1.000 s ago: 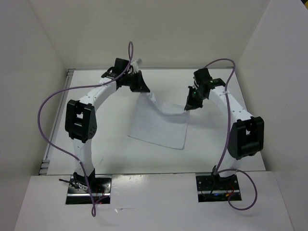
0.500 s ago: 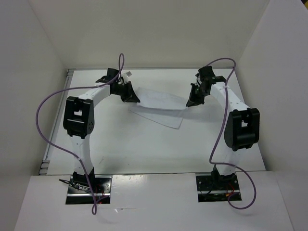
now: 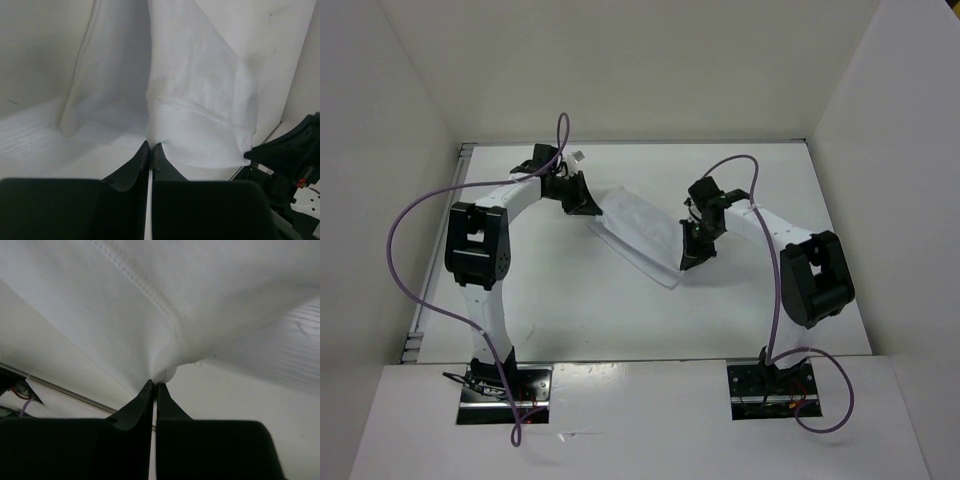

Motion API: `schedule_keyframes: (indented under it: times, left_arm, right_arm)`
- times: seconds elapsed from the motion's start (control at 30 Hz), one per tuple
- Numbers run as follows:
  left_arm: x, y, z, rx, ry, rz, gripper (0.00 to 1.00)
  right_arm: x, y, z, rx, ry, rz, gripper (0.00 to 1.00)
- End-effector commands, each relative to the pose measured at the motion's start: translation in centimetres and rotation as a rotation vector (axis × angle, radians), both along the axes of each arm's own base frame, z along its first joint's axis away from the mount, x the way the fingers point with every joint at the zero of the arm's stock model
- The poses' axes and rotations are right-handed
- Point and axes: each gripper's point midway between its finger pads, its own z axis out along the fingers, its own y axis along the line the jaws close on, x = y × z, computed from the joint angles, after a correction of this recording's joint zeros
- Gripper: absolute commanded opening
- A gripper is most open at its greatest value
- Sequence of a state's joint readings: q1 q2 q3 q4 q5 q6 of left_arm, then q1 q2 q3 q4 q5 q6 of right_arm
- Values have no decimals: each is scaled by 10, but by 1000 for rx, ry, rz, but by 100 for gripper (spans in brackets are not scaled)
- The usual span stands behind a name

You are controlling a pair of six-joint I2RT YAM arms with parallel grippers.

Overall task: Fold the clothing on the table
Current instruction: Fold the skirt

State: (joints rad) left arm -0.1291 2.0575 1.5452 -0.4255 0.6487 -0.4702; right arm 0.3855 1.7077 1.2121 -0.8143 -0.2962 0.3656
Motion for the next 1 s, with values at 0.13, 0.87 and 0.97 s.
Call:
schedule_keyframes:
  times: [0.13,0.87,0.97]
  left_arm:
    - [36,12,1,47,-75,28,0]
    - [43,78,51,393,-175,200,56]
    - [53,69,86,351,-281,160,44]
  right_arm:
    - [-11,17,-14,-22,20,29,0]
    - [-33,39,19,-88,-7,148,36]
    - [-21,31,41,-134,-77,85,36]
